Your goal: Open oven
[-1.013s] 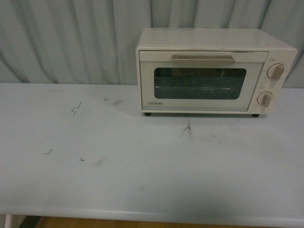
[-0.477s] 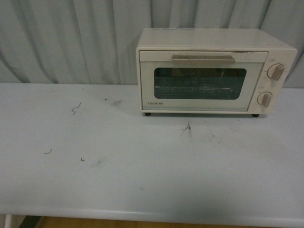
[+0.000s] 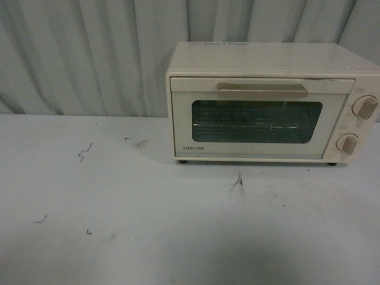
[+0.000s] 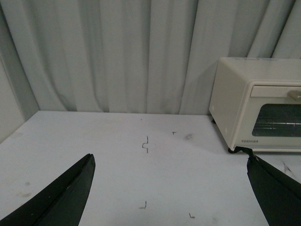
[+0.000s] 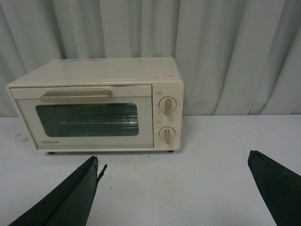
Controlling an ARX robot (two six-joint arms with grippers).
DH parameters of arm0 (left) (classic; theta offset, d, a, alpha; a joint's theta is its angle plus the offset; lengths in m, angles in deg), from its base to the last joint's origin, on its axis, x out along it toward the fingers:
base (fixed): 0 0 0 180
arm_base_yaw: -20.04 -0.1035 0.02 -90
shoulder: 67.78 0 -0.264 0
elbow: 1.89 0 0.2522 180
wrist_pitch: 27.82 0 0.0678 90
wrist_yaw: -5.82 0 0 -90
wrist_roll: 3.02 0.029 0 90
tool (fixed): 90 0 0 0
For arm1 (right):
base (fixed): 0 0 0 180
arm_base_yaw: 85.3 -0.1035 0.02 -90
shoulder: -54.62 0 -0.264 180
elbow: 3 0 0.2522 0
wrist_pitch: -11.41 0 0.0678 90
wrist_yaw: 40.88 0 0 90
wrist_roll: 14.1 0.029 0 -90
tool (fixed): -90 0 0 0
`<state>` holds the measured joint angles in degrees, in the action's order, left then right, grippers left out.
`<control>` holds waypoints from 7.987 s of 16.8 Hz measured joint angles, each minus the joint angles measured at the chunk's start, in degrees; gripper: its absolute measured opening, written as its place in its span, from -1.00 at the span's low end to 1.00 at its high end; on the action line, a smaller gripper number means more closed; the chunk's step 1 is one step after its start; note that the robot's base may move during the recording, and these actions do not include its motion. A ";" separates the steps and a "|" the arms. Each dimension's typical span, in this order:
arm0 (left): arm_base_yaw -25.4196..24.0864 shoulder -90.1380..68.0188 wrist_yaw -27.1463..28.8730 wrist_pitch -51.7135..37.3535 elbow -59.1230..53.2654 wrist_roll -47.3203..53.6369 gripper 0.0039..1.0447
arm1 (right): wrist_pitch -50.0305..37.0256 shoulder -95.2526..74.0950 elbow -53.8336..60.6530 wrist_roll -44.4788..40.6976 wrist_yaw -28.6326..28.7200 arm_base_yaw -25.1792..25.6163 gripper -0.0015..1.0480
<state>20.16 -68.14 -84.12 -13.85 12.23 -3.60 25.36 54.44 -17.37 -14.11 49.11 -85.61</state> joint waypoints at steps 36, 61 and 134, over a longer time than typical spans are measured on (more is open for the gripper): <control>18.51 -87.43 -9.09 -42.47 25.70 -39.76 0.88 | 0.04 -0.02 0.00 0.00 0.00 0.00 0.87; 34.29 -127.10 -9.70 -73.92 38.36 -74.51 0.88 | 0.02 -0.02 0.00 0.00 0.00 0.00 0.87; 33.16 -127.40 -7.61 -72.61 39.30 -72.46 0.88 | -29.70 -96.83 -38.49 -68.19 39.30 -1.51 -0.96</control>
<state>53.32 -195.54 -91.73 -86.46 51.53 -76.06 -4.35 -42.39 -55.86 -82.30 88.41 -87.12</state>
